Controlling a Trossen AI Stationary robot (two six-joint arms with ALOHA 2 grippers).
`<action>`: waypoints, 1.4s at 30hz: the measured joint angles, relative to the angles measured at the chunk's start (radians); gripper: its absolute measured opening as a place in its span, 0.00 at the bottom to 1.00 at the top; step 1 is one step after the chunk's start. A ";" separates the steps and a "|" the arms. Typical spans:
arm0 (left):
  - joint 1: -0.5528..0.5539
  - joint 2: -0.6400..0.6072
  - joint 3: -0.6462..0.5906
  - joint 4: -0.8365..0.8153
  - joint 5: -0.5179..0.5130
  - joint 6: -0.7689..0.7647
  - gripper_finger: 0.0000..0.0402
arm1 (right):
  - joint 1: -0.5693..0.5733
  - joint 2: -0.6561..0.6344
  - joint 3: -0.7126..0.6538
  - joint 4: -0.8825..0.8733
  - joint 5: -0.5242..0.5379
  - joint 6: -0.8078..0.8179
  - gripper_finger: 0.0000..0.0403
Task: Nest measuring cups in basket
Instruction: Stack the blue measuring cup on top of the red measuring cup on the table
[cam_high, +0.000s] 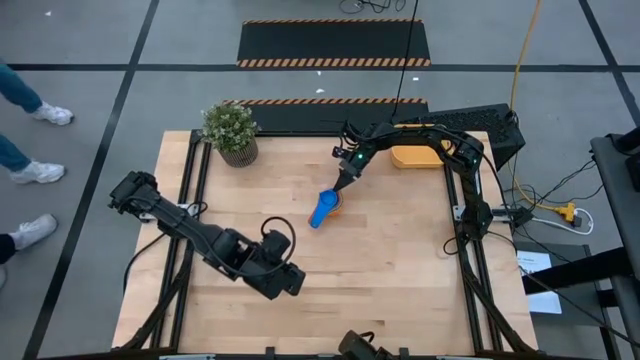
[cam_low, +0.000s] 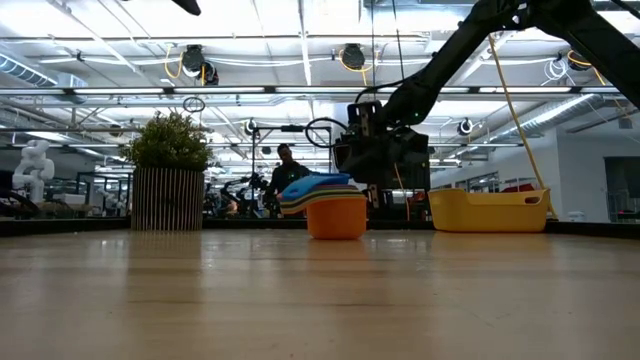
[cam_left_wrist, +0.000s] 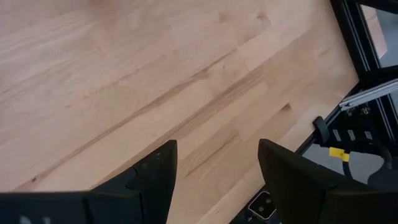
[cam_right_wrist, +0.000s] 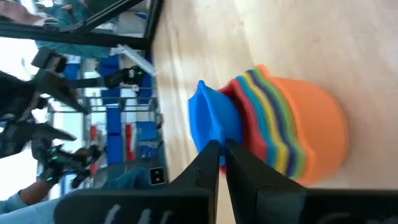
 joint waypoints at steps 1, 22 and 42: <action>0.003 0.000 0.000 0.000 0.000 0.003 0.56 | 0.000 0.000 0.000 0.000 0.014 0.000 0.03; 0.078 0.000 0.000 -0.062 0.000 0.044 0.56 | -0.033 -0.038 0.000 -0.081 0.117 -0.049 0.38; 0.396 0.139 -0.001 0.090 0.000 0.777 0.98 | -0.044 -0.560 0.000 -0.353 0.443 -0.178 0.45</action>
